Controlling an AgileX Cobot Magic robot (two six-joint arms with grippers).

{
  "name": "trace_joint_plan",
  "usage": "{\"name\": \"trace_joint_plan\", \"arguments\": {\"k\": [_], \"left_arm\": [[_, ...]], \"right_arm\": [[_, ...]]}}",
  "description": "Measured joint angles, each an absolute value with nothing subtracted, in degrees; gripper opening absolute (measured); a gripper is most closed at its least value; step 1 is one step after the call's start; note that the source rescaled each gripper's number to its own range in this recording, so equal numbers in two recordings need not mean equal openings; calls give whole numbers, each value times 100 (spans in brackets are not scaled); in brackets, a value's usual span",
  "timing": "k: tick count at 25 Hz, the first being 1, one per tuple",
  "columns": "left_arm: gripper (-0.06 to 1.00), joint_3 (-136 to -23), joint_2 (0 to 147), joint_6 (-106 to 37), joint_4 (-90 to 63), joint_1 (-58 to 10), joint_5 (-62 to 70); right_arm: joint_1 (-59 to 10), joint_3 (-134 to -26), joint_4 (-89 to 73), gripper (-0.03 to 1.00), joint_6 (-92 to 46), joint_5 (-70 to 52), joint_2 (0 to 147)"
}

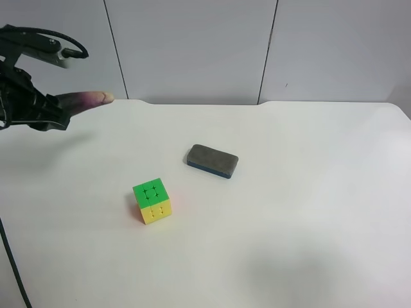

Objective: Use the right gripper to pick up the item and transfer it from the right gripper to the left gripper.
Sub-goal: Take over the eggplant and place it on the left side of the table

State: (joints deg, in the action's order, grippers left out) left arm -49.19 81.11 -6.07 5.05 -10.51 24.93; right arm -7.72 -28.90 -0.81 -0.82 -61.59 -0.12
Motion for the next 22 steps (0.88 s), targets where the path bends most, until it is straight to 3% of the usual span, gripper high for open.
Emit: {"name": "trace_joint_plan", "arguments": {"k": [12,22], "left_arm": [[0,-4921,9582,-169,482,-1045,2579],[0,-4926,9942,0,470,-1045,2473]], "right_arm": [[-772,-2890,-81,100,-82,-6159,-12],[-772,-2890,-81,100,-82,-6159,-12]]}}
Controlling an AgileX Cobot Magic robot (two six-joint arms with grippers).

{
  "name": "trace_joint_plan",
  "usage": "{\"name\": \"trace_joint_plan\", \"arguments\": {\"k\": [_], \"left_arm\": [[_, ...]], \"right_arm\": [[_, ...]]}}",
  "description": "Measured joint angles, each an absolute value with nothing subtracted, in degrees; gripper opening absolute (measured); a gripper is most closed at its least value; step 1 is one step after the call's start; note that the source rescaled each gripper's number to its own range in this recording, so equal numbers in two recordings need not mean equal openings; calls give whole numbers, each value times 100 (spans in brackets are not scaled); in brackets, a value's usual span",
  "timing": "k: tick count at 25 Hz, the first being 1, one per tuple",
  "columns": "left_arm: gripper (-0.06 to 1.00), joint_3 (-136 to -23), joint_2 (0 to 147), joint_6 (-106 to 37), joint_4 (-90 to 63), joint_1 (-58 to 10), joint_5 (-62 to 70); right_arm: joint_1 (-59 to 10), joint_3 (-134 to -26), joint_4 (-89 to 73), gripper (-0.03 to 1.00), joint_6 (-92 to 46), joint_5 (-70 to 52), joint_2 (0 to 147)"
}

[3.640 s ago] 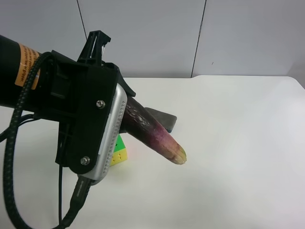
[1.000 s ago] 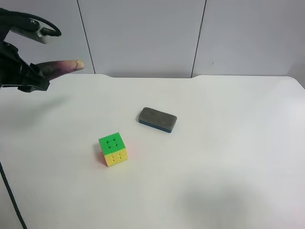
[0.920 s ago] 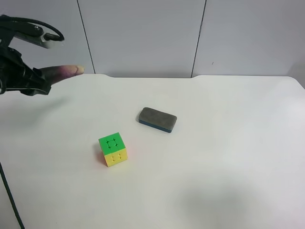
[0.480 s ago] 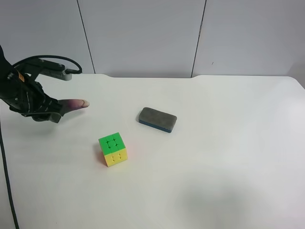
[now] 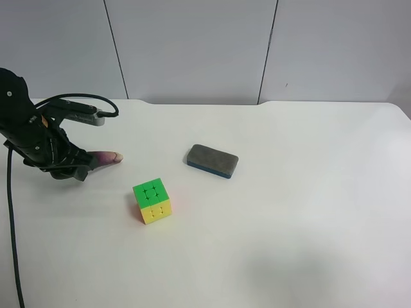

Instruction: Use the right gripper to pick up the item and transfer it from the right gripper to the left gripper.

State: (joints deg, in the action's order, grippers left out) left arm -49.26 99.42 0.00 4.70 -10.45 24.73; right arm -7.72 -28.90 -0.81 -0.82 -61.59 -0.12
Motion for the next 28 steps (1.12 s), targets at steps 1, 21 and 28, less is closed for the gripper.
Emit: {"name": "trace_joint_plan", "arguments": {"k": [1,21,28], "left_arm": [[0,-4926,9942,0,470,-1045,2461],[99,-4926,9943,69,475,-1045,2444],[100,-4926,9903,0,499,-1045,2486]], "right_arm": [[-772,-2890,-81,100,-82,-6159,-12],[-772,-2890,-81,100,-82,-6159,-12],[-772,-2890,-81,100,-82,-6159,-12]]}}
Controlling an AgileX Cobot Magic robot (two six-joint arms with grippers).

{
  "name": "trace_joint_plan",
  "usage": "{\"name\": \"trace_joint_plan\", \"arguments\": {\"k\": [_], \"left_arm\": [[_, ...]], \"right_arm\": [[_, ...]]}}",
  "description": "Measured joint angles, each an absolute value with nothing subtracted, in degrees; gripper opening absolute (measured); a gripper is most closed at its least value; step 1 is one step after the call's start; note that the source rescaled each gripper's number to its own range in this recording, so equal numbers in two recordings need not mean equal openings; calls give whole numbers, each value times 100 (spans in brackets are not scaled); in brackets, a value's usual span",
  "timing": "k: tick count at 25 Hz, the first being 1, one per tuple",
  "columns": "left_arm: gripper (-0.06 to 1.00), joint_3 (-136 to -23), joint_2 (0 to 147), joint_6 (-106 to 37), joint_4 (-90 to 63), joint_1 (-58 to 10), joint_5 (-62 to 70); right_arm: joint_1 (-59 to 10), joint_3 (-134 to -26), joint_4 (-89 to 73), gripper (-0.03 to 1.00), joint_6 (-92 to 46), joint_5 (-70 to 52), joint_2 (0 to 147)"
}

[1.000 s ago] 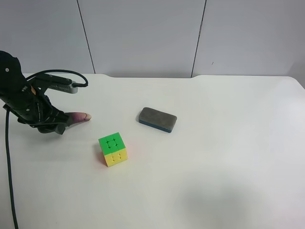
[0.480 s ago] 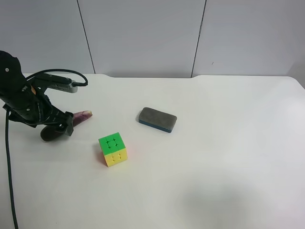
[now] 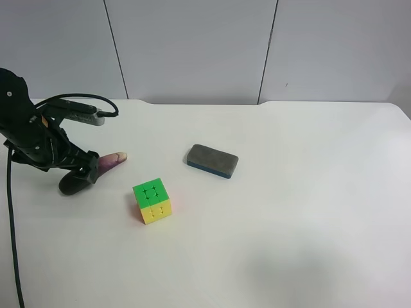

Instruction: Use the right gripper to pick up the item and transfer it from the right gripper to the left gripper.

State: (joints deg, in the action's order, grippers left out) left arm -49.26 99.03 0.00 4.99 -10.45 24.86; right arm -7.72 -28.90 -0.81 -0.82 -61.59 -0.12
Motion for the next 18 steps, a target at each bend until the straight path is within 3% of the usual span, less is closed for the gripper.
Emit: {"name": "trace_joint_plan", "arguments": {"k": [9,18], "left_arm": [[100,-4926,8630,0,568,-1045,3198],[100,-4926,6448,34,497,-1045,5459]], "right_arm": [[-772,-2890,-81,100,-82,-6159,-12],[-772,-2890,-81,100,-82,-6159,-12]]}}
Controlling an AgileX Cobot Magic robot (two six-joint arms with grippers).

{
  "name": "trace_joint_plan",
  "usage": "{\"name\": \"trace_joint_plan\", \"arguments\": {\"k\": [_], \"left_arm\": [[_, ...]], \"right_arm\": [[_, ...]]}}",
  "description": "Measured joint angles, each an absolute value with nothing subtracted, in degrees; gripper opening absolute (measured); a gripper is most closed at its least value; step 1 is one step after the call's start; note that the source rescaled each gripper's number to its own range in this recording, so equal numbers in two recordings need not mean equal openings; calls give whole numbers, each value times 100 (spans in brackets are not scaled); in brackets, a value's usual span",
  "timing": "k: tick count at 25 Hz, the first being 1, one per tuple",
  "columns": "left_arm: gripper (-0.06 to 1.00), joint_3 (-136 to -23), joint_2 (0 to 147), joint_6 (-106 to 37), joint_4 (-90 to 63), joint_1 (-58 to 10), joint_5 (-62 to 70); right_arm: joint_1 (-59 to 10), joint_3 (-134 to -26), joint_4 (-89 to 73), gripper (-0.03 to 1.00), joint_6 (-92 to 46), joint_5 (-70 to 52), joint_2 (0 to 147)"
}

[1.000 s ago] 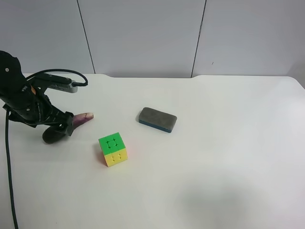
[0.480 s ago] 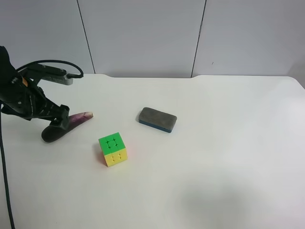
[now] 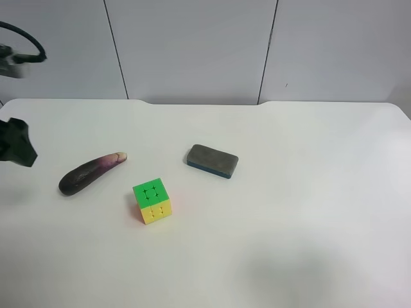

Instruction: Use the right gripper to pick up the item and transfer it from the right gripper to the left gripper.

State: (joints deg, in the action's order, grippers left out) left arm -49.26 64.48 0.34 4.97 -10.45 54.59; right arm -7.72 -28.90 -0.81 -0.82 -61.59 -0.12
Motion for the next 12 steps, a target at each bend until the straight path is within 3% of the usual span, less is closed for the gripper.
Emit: {"name": "trace_joint_plan", "arguments": {"k": [12], "left_arm": [[100,-4926,3549,185,481,-1045,6887]], "right_arm": [[-772,-2890,-81,100,-82,-6159,-12]]}}
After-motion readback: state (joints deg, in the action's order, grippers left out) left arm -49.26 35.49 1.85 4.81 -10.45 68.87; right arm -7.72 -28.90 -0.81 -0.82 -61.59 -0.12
